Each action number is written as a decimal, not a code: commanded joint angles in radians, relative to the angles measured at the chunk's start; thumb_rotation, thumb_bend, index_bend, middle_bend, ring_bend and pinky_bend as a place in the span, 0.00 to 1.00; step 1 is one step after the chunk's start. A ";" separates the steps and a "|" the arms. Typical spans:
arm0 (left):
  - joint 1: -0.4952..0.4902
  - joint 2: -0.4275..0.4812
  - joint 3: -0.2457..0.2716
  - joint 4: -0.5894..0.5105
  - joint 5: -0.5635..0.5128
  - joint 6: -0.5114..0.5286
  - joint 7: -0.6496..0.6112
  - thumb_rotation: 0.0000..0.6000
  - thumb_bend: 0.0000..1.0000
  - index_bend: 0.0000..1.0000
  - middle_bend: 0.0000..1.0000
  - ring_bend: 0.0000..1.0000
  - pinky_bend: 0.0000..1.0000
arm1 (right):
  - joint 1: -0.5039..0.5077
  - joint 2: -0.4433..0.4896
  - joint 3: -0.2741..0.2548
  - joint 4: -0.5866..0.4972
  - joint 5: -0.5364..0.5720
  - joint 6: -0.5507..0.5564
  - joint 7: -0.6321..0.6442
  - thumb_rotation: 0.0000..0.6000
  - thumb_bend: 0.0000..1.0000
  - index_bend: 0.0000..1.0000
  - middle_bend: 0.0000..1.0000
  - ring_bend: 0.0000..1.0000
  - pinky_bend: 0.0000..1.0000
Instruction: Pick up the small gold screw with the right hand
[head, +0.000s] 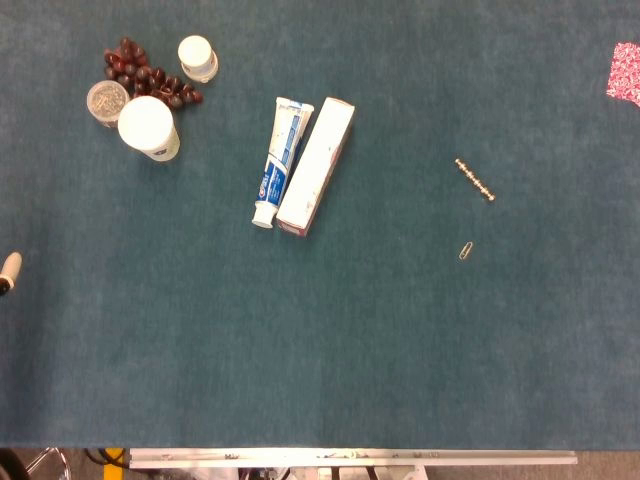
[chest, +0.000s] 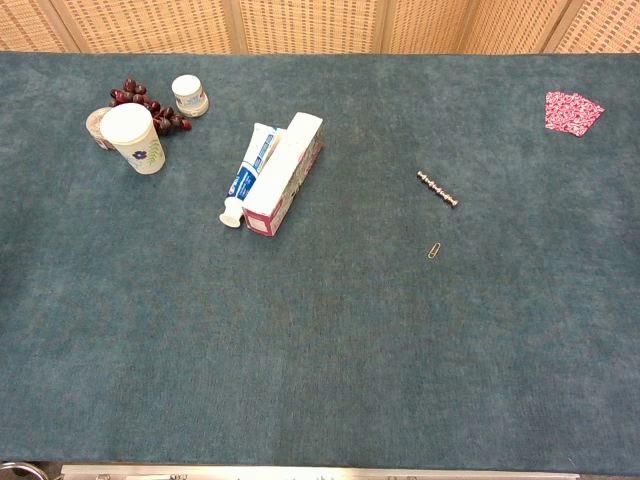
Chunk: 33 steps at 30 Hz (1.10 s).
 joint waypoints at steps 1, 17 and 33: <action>-0.001 0.000 0.000 0.001 -0.001 -0.002 -0.001 1.00 0.26 0.04 0.12 0.15 0.09 | 0.002 0.000 0.001 -0.001 -0.001 -0.001 0.001 1.00 0.26 0.38 0.35 0.31 0.49; -0.009 -0.004 0.002 0.018 -0.004 -0.019 -0.019 1.00 0.26 0.04 0.12 0.15 0.09 | 0.091 0.033 0.042 -0.053 -0.035 -0.053 -0.120 1.00 0.25 0.38 0.44 0.49 0.51; -0.009 -0.007 -0.002 0.035 -0.020 -0.027 -0.043 1.00 0.26 0.04 0.12 0.15 0.09 | 0.283 -0.013 0.097 -0.145 0.226 -0.336 -0.460 1.00 0.66 0.26 0.94 1.00 0.99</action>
